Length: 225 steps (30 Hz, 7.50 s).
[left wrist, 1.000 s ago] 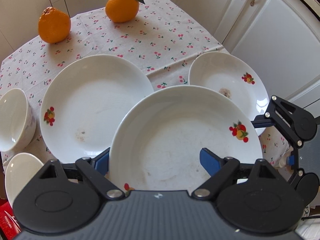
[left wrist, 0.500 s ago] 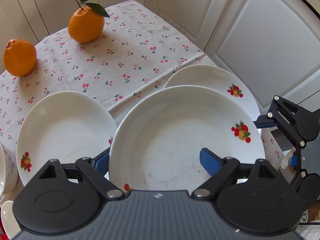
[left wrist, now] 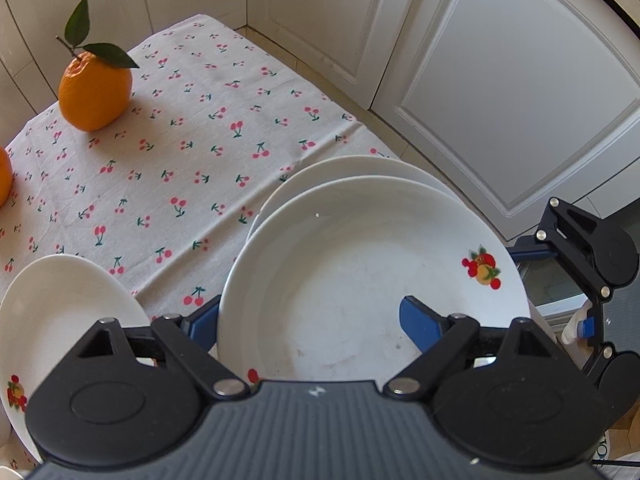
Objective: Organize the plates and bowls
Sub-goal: 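Lower the fruit-decal plate onto the stained plate and open the left tool, then move the left tool toward the flat white plate beside the bowls, then grip the rim of the flat fruit-decal white plate with the right tool, then lift and carry the plate with the right tool onto the plate stack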
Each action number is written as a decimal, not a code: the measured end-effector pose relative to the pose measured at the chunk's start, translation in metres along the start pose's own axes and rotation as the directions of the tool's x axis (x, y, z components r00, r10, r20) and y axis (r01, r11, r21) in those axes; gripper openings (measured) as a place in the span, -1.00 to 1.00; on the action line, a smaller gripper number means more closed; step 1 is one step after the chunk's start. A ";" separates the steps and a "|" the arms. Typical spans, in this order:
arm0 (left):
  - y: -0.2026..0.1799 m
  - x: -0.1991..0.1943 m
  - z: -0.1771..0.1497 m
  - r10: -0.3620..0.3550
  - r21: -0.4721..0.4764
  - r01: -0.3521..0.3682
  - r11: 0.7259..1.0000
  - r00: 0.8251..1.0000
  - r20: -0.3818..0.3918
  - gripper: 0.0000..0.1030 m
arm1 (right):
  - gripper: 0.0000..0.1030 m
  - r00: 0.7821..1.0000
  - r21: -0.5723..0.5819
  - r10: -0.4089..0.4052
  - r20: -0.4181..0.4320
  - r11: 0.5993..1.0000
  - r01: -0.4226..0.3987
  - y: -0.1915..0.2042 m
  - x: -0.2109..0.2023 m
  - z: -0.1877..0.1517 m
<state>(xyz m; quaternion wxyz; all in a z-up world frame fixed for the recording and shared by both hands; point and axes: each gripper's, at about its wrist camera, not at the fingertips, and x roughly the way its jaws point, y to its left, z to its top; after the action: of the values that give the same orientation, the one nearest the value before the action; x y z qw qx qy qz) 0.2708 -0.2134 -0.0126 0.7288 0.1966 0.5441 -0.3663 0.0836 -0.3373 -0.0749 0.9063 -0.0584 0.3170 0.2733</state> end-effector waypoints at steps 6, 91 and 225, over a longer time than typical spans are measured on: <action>-0.009 0.012 0.009 0.002 0.029 -0.002 1.000 1.000 -0.005 0.75 | 1.00 1.000 0.027 -0.026 -0.008 0.999 0.026 -0.009 -0.003 -0.005; -0.019 -0.016 -0.180 0.651 -0.568 -0.452 0.687 0.730 0.206 0.91 | 1.00 0.995 0.014 -0.102 0.010 0.995 0.102 0.031 -0.005 0.079; -0.095 0.006 -0.123 0.241 -0.178 -0.179 0.967 0.870 0.431 0.93 | 0.51 0.927 0.311 0.264 -0.265 0.934 -0.177 -0.127 0.082 0.093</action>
<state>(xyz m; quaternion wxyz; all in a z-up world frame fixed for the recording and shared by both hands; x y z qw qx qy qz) 0.1210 -0.1936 -0.0483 0.8815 0.1159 0.3595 -0.2832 0.2548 -0.3816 -0.0596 0.8090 0.0662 0.4923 0.3142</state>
